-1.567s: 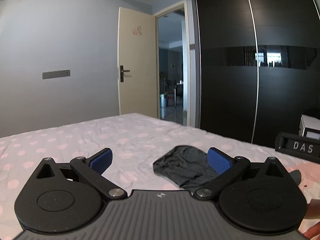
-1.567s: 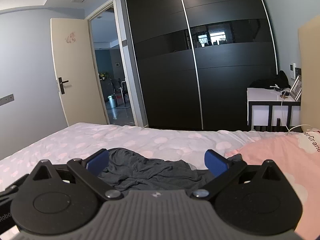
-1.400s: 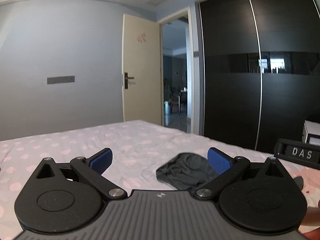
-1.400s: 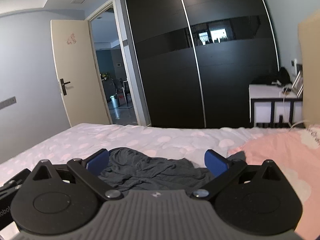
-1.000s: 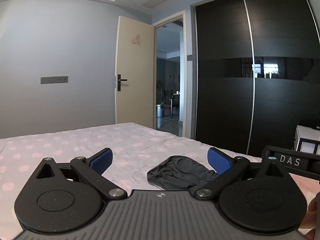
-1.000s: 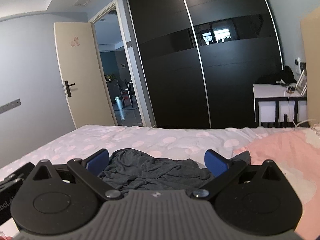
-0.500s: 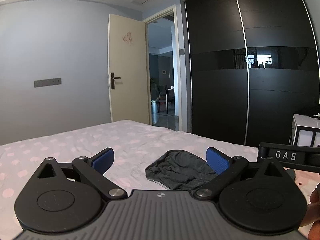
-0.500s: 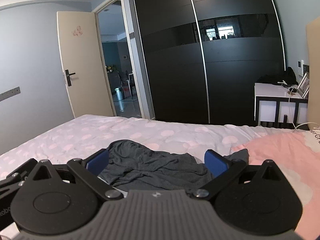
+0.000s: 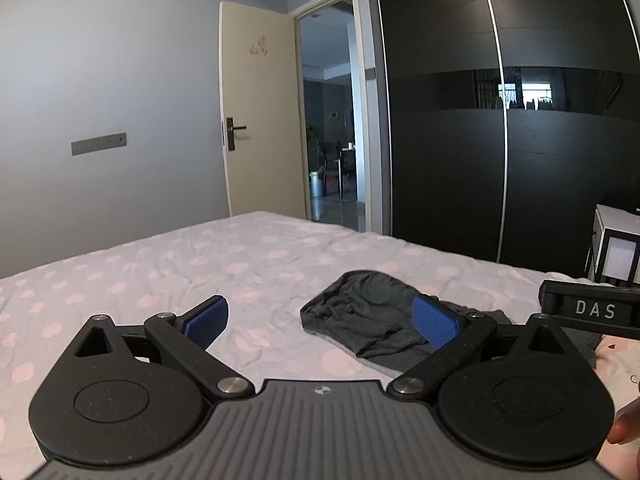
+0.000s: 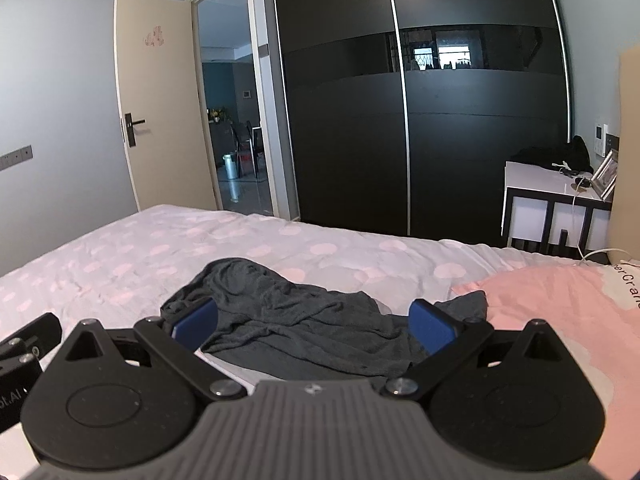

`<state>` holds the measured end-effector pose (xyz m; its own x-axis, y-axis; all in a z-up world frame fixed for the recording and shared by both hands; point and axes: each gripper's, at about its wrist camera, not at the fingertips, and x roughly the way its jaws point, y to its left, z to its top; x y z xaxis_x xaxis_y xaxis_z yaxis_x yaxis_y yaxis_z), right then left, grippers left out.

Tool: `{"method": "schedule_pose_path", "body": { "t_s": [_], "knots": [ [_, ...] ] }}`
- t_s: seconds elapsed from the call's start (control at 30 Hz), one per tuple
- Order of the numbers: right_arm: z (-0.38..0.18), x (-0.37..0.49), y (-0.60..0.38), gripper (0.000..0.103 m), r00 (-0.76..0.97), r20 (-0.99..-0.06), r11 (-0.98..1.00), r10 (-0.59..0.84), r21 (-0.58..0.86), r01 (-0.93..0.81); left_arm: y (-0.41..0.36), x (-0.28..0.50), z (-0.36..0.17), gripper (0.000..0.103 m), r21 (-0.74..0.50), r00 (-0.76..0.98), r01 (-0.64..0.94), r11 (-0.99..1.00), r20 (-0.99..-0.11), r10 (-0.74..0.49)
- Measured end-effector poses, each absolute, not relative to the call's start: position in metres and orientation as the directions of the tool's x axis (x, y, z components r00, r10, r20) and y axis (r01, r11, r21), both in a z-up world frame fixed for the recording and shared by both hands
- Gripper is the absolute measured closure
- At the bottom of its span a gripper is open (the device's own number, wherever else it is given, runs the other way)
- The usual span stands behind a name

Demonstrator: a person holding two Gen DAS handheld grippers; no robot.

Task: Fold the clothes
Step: 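Move both grippers toward the dark grey garment on the bed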

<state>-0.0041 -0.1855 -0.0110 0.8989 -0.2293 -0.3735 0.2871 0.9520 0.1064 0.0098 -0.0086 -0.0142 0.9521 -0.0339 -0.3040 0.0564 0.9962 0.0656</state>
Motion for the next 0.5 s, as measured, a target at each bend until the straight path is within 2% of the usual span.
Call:
{"method": "schedule_pose_path", "body": {
  "t_s": [0.5],
  "knots": [
    [-0.029,0.007,-0.204,0.000,0.861,-0.452,0.949,-0.234,0.087,0.303,-0.015,0.021,-0.028,0.000,0.089,0.923,0.052,0.995,-0.384,-0.014]
  ]
}}
